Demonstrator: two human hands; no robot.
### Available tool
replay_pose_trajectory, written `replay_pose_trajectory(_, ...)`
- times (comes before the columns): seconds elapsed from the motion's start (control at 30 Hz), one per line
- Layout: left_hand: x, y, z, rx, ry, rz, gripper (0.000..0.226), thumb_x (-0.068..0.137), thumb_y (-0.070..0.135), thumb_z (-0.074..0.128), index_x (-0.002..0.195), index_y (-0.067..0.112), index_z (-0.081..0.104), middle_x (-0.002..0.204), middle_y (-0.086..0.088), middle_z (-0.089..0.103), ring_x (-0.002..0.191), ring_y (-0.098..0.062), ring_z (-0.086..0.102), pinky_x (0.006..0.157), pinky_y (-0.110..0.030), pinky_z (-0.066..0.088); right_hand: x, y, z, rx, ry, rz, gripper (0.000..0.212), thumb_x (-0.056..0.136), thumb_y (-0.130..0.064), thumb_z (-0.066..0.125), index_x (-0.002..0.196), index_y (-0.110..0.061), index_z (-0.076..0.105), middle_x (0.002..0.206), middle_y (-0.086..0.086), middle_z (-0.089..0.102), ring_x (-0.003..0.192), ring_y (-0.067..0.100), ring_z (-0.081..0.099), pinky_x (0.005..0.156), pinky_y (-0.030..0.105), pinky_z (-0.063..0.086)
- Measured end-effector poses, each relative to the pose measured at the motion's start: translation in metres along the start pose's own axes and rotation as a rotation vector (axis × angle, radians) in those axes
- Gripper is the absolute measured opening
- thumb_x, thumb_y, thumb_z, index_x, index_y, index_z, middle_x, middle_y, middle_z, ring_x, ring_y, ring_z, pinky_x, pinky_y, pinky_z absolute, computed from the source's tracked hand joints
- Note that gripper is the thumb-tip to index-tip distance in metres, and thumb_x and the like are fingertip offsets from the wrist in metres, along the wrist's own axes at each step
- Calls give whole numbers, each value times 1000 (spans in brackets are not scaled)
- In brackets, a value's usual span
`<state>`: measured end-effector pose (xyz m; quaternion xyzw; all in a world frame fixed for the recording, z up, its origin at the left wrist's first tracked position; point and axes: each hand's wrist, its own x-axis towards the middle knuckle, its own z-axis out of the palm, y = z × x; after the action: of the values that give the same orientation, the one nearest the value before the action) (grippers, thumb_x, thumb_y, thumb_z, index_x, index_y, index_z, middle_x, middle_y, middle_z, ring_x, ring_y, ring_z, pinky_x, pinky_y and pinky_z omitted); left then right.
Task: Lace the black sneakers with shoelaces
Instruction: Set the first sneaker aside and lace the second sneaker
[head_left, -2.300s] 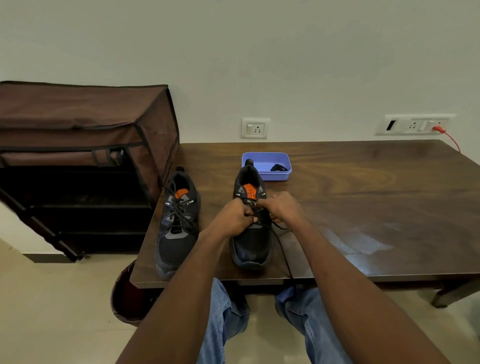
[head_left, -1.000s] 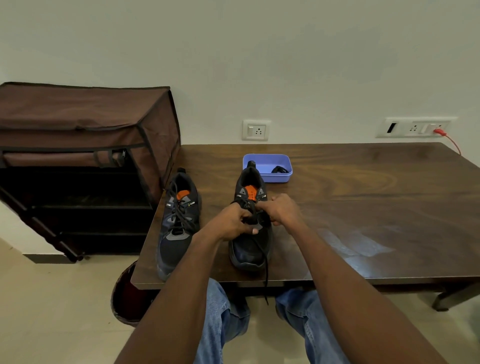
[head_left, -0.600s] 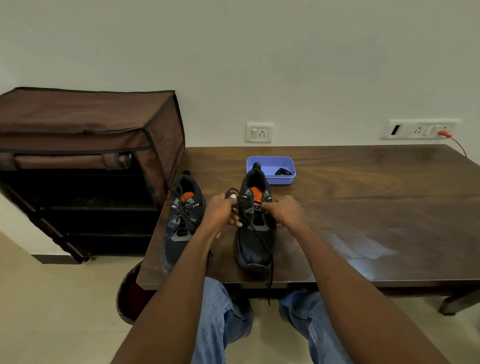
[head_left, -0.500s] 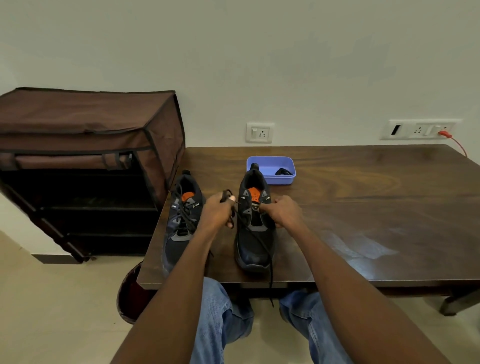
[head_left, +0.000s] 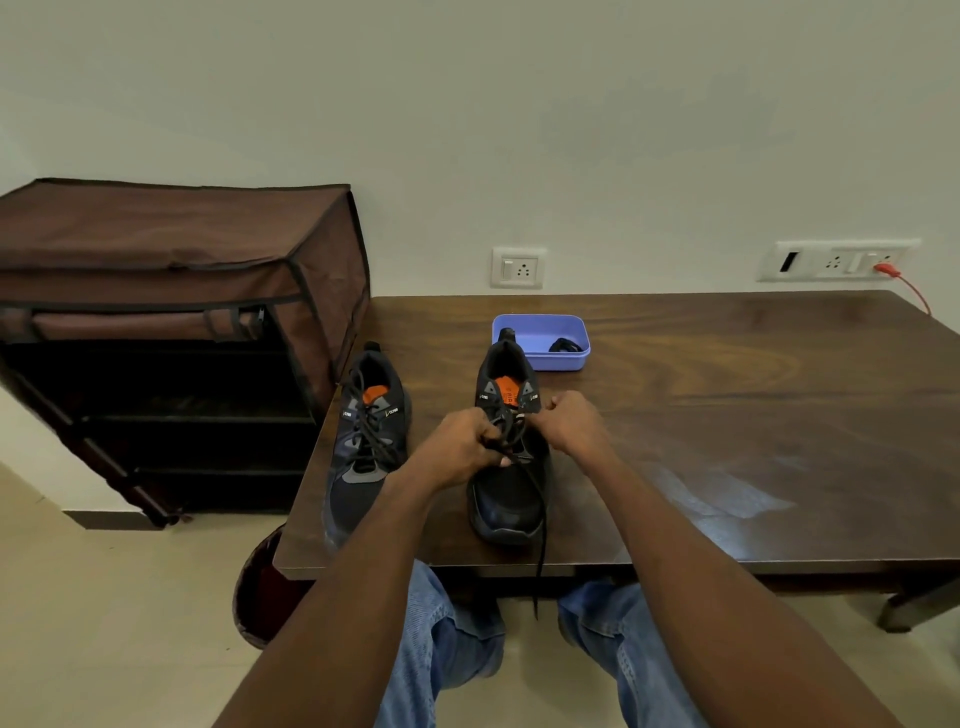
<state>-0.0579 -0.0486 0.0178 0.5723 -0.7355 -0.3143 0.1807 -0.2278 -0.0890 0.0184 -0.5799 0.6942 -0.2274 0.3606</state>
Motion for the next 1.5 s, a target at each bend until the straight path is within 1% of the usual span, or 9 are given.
replay_pose_trajectory(0.1, -2, 1, -3, -131, 153, -27, 26, 91, 18, 70, 69, 25, 57, 83, 3, 56, 73, -6, 53, 63, -17, 38, -5, -8, -2, 110, 74, -143, 17, 88, -30, 69, 79, -16, 65, 82, 1, 67, 81, 19, 65, 69, 35, 52)
replay_pose_trajectory(0.23, -7, -9, -13, -525, 510, -43, 13, 96, 18, 65, 83, 15, 68, 70, -2, 67, 58, -4, 61, 55, -19, 48, -20, -21, -2, 267, -229, -259, 22, 87, -29, 74, 102, -14, 69, 102, 5, 72, 96, 19, 68, 86, 36, 53)
replay_pose_trajectory(0.37, -10, -15, -27, -866, 684, -84, 10, 96, 11, 63, 93, 6, 71, 75, -9, 70, 56, -11, 63, 51, -22, 52, -29, -29, 4, 126, -454, -265, 12, 95, -13, 63, 102, -5, 69, 88, 7, 73, 76, 14, 67, 76, 23, 57)
replay_pose_trajectory(0.5, -32, -38, -53, -995, 832, -173, 10, 96, 7, 63, 88, 6, 70, 69, -7, 67, 50, -8, 60, 44, -20, 49, -36, -45, 5, 69, -390, -332, 22, 101, -22, 57, 105, -7, 73, 92, 5, 74, 77, 10, 63, 82, 29, 51)
replay_pose_trajectory(0.6, -56, -57, -79, -1005, 835, -239, 13, 97, 6, 62, 85, 5, 68, 66, -9, 64, 48, -9, 58, 44, -19, 50, -41, -73, 12, -45, -328, -411, 20, 99, -18, 60, 104, -9, 77, 100, -1, 74, 92, 12, 64, 90, 30, 49)
replay_pose_trajectory(0.73, -91, -72, -117, -944, 884, -269, 14, 96, 5, 62, 83, 6, 66, 70, -8, 61, 48, -7, 59, 45, -19, 51, -58, -136, 46, -2, -358, -506, 15, 95, -10, 61, 86, -10, 74, 69, -6, 64, 59, -1, 54, 60, 14, 42)
replay_pose_trajectory(1.03, -154, -84, -201, -819, 1157, -187, 11, 95, 7, 65, 85, 5, 69, 70, -6, 62, 55, -11, 62, 52, -22, 54, -67, -192, 141, -142, -316, -561, 19, 93, -7, 54, 94, 6, 68, 92, 19, 70, 86, 33, 66, 75, 43, 54)
replay_pose_trajectory(1.13, -160, -93, -215, -798, 1187, -195, 11, 95, 8, 65, 86, 6, 70, 71, -7, 64, 55, -12, 62, 53, -22, 55, -64, -188, 159, -311, -315, -613, 9, 89, -4, 55, 86, 2, 61, 81, 17, 60, 79, 31, 60, 65, 39, 47)
replay_pose_trajectory(1.5, -152, -165, -179, -445, 920, -603, 15, 94, 15, 66, 81, 8, 68, 70, -14, 69, 51, -17, 62, 60, -32, 59, -52, -158, 188, -508, -322, -639, 11, 88, -8, 55, 79, -12, 56, 88, 9, 59, 88, 31, 61, 71, 36, 50)
